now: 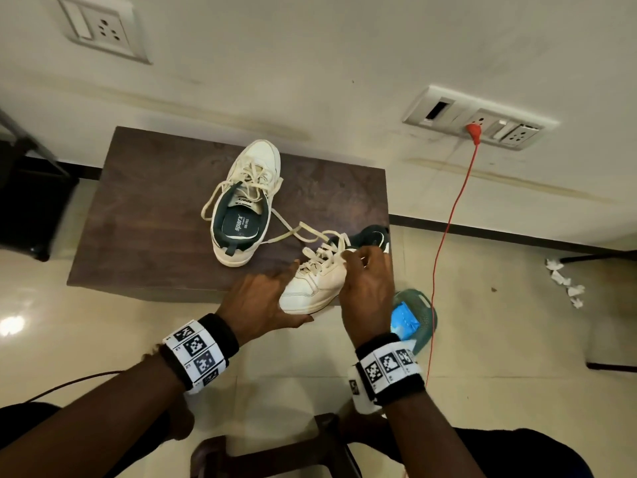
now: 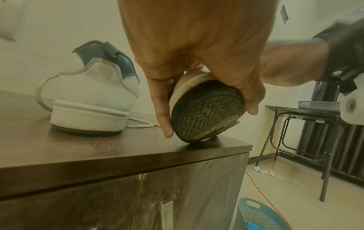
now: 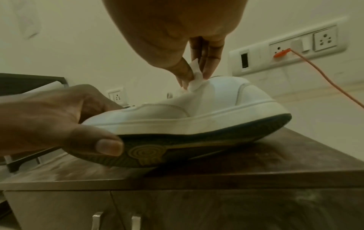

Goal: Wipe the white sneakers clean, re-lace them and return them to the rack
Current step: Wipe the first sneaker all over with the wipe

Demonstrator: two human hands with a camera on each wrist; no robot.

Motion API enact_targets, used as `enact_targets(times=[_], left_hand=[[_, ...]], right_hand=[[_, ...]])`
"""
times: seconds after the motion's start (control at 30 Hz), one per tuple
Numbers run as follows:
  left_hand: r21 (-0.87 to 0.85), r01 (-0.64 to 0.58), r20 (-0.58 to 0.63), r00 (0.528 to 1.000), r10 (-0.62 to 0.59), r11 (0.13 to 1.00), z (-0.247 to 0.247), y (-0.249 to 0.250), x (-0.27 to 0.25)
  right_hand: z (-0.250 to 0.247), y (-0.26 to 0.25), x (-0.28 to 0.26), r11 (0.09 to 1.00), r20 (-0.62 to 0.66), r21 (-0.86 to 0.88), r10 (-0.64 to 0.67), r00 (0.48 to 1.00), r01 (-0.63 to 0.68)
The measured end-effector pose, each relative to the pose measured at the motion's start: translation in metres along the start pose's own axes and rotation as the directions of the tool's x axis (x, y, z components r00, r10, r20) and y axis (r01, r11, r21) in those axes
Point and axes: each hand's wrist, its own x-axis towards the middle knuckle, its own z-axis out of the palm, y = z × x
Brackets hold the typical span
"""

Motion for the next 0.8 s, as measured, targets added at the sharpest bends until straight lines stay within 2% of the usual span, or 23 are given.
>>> enact_targets(times=[0.07, 0.2, 0.23, 0.3, 0.37, 0.47, 0.63, 0.7, 0.8], left_hand=[[0.014, 0.015, 0.006, 1.0, -0.015, 1.0, 0.002, 0.0, -0.002], [0.024, 0.027, 0.073, 0.997, -0.029, 0.999, 0.002, -0.003, 0.0], [0.035, 0.037, 0.077, 0.996, -0.04, 0.999, 0.001, -0.003, 0.0], [0.041, 0.054, 0.079, 0.995, -0.057, 0.998, -0.002, -0.002, 0.0], [0.03, 0.049, 0.081, 0.995, -0.052, 0.998, -0.002, -0.002, -0.001], [0.008, 0.045, 0.077, 0.996, -0.046, 0.999, 0.002, -0.004, -0.001], [0.014, 0.027, 0.091, 0.995, -0.028, 1.0, 0.004, -0.006, 0.002], [0.015, 0.032, 0.09, 0.995, -0.034, 0.999, 0.002, -0.006, 0.002], [0.004, 0.04, 0.085, 0.996, -0.041, 0.999, 0.001, -0.005, 0.001]], right_hand=[[0.003, -0.012, -0.014, 0.998, -0.003, 0.045, 0.054, 0.999, -0.054], [0.001, -0.015, -0.036, 0.99, 0.113, 0.065, -0.128, 0.985, 0.121], [-0.002, -0.007, -0.031, 0.99, 0.123, 0.063, -0.133, 0.983, 0.126], [-0.007, 0.013, -0.014, 0.996, 0.092, 0.055, -0.068, 0.993, 0.063], [-0.01, 0.03, 0.005, 0.998, 0.008, 0.066, 0.007, 1.0, -0.007], [-0.004, 0.026, 0.008, 0.994, -0.043, 0.094, 0.062, 0.997, -0.058], [0.008, -0.004, -0.025, 0.98, 0.115, 0.122, -0.171, 0.979, 0.157], [0.004, 0.009, -0.016, 0.985, 0.084, 0.107, -0.145, 0.986, 0.136], [-0.002, 0.027, -0.003, 0.998, 0.009, 0.062, -0.031, 0.999, 0.03]])
